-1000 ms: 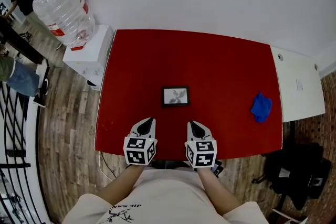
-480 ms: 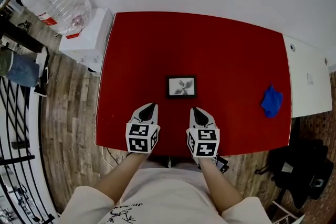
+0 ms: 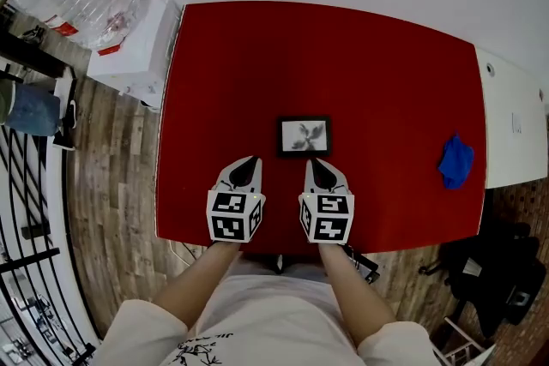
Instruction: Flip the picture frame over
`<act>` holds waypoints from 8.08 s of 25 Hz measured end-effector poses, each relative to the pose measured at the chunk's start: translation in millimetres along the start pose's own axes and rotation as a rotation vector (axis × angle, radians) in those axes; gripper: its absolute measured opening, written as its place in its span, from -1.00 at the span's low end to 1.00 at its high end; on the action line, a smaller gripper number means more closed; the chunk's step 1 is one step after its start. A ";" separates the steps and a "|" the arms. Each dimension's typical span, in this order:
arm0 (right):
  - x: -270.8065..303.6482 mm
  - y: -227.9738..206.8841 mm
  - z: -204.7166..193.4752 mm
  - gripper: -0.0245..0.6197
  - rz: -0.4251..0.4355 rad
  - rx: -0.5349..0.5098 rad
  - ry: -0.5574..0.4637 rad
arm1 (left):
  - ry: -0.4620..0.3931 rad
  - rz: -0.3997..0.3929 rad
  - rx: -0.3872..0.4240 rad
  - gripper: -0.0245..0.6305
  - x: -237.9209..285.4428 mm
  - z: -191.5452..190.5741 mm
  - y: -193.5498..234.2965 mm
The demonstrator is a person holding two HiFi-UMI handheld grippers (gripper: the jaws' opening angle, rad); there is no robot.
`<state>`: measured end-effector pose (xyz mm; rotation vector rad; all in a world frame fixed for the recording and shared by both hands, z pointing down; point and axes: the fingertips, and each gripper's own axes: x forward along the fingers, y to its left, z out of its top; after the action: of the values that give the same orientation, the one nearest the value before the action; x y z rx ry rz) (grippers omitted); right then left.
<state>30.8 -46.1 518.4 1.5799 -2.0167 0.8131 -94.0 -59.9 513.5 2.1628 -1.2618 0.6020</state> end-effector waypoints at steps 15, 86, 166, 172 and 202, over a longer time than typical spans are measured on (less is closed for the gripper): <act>68.6 13.2 -0.5 -0.90 -0.003 -0.009 0.050 | 0.031 0.019 -0.027 -0.91 29.6 -9.8 35.1; 79.3 70.7 60.7 -0.72 0.576 0.655 0.041 | 0.088 0.046 -0.072 -0.91 41.1 -35.5 56.6; 72.1 -79.8 34.8 -0.72 0.239 0.333 0.178 | 0.119 -0.164 0.086 -0.77 129.8 -31.7 -22.3; 80.1 -91.7 22.3 -0.72 0.201 0.315 0.188 | 0.150 -0.116 0.084 -0.84 137.6 -38.2 -13.4; 109.2 -123.1 -29.9 -0.76 0.043 0.107 0.293 | 0.173 -0.093 0.110 -0.86 144.2 -39.2 -21.6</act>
<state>123.4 -123.4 634.2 1.3831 -1.8280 1.1151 -13.0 -116.7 627.5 2.1912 -1.0536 0.8168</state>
